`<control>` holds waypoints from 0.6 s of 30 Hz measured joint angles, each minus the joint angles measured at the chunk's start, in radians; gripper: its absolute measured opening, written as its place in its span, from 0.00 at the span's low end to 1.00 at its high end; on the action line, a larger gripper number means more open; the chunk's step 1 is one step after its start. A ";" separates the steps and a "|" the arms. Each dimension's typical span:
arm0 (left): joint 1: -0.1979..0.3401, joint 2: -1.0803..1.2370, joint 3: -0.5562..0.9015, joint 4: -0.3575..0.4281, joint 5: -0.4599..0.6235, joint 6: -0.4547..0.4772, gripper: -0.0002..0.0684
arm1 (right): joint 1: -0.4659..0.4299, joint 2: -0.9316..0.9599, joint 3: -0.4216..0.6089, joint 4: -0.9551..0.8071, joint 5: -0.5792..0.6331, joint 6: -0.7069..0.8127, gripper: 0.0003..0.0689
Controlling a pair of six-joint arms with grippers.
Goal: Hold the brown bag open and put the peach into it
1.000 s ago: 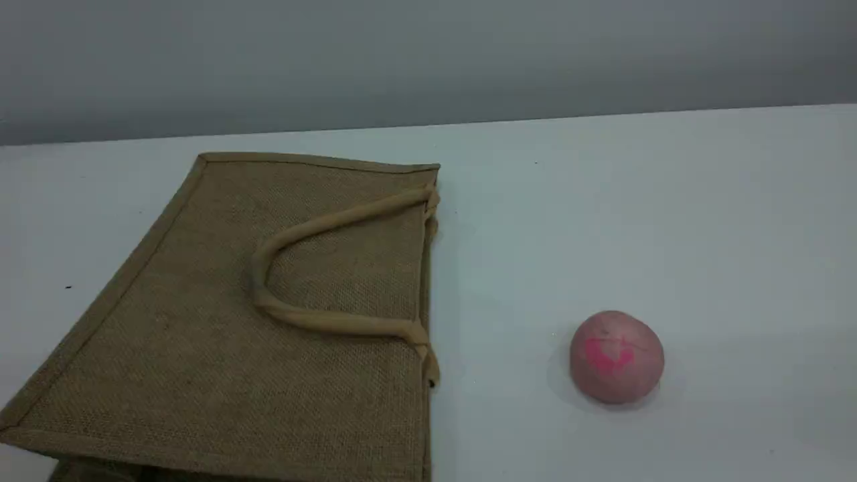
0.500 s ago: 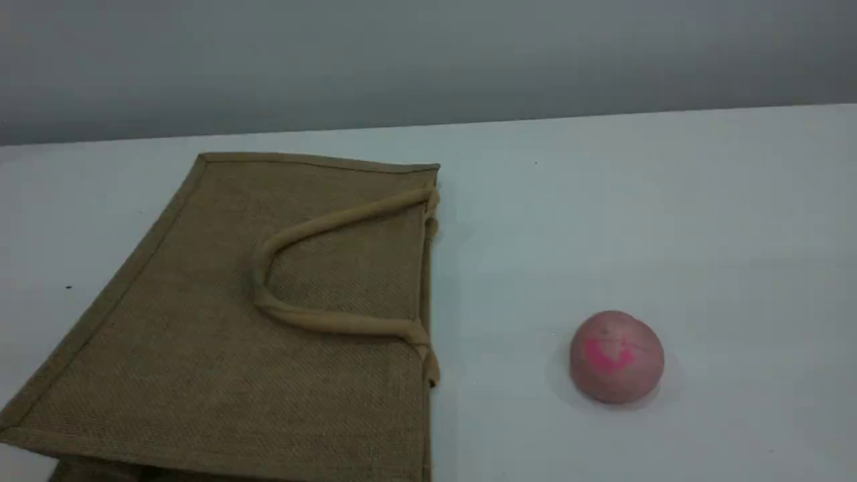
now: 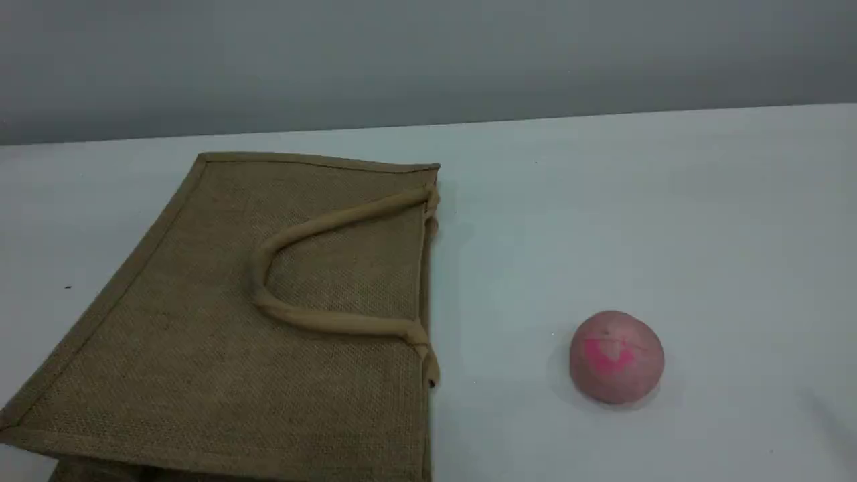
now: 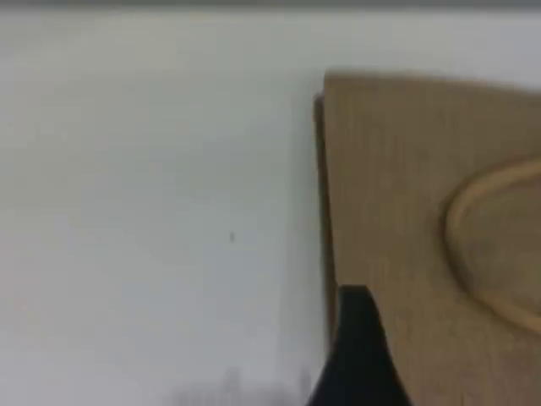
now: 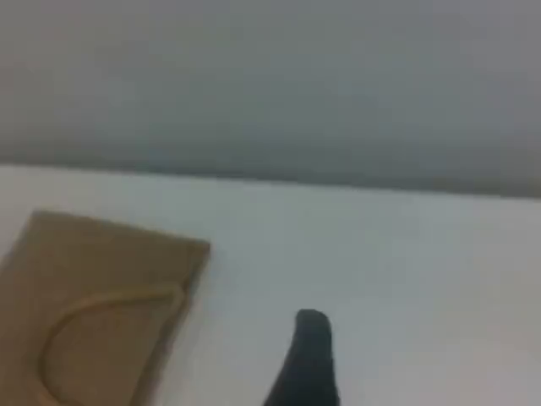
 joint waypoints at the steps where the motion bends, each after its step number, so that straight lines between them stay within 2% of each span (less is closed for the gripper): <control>1: 0.000 0.038 -0.011 -0.013 0.000 0.000 0.68 | 0.000 0.029 0.000 0.000 -0.003 0.000 0.83; 11: 0.000 0.389 -0.075 -0.051 -0.050 -0.001 0.68 | -0.001 0.210 -0.015 -0.004 -0.070 -0.001 0.83; 18: -0.044 0.525 -0.075 -0.043 -0.148 -0.038 0.68 | -0.001 0.269 -0.015 -0.005 -0.088 -0.001 0.83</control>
